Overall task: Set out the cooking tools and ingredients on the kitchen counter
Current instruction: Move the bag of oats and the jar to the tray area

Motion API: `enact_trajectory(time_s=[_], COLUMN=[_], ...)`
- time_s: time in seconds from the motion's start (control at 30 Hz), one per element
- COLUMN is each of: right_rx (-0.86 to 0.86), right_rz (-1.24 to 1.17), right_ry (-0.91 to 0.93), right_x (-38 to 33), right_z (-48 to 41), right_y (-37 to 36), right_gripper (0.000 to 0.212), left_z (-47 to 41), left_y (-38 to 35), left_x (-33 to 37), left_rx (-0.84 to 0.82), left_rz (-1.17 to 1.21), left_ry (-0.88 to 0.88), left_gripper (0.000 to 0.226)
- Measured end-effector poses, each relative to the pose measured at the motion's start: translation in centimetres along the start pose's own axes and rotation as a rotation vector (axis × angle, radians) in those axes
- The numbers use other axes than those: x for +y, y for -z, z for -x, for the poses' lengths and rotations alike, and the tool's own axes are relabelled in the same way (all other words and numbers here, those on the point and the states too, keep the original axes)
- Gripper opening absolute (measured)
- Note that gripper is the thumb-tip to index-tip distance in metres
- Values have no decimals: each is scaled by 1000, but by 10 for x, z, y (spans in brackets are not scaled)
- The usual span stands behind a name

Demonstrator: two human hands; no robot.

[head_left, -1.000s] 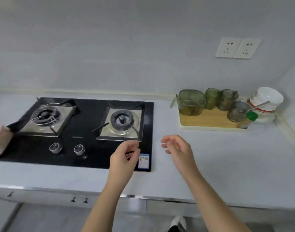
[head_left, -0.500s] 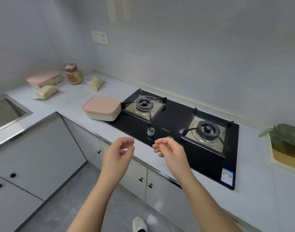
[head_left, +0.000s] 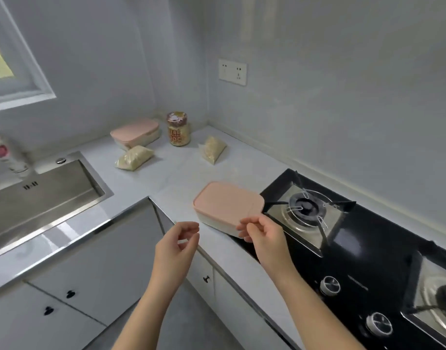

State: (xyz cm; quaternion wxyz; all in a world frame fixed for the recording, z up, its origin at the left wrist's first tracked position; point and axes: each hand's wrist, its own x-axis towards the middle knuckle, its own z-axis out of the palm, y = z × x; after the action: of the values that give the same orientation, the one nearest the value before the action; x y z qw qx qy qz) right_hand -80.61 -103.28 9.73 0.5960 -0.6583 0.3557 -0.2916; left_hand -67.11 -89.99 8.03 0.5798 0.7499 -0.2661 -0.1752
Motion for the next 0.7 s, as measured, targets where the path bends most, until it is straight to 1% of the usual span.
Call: enact_trajectory(time_s=[0.13, 0.33, 0.47, 0.63, 0.7], right_rx=[-100, -150, -111, -6, 33], right_rz=[46, 127, 194, 288, 322], right_ry=[30, 23, -2, -59, -108], right_x=[-14, -18, -8, 4, 10], right_z=[-76, -157, -219, -296, -328], right_y=[-48, -108, -146, -193, -215], right_gripper=[24, 26, 25, 23, 24], left_z=[-73, -158, -228, -327, -368], left_y=[25, 61, 89, 123, 139], left_x=[-12, -44, -81, -128, -144], left_rx=[102, 174, 186, 121, 117], left_rz=[2, 5, -9, -13, -19], left_ry=[37, 104, 184, 303, 379], left_gripper=[21, 17, 15, 13, 13])
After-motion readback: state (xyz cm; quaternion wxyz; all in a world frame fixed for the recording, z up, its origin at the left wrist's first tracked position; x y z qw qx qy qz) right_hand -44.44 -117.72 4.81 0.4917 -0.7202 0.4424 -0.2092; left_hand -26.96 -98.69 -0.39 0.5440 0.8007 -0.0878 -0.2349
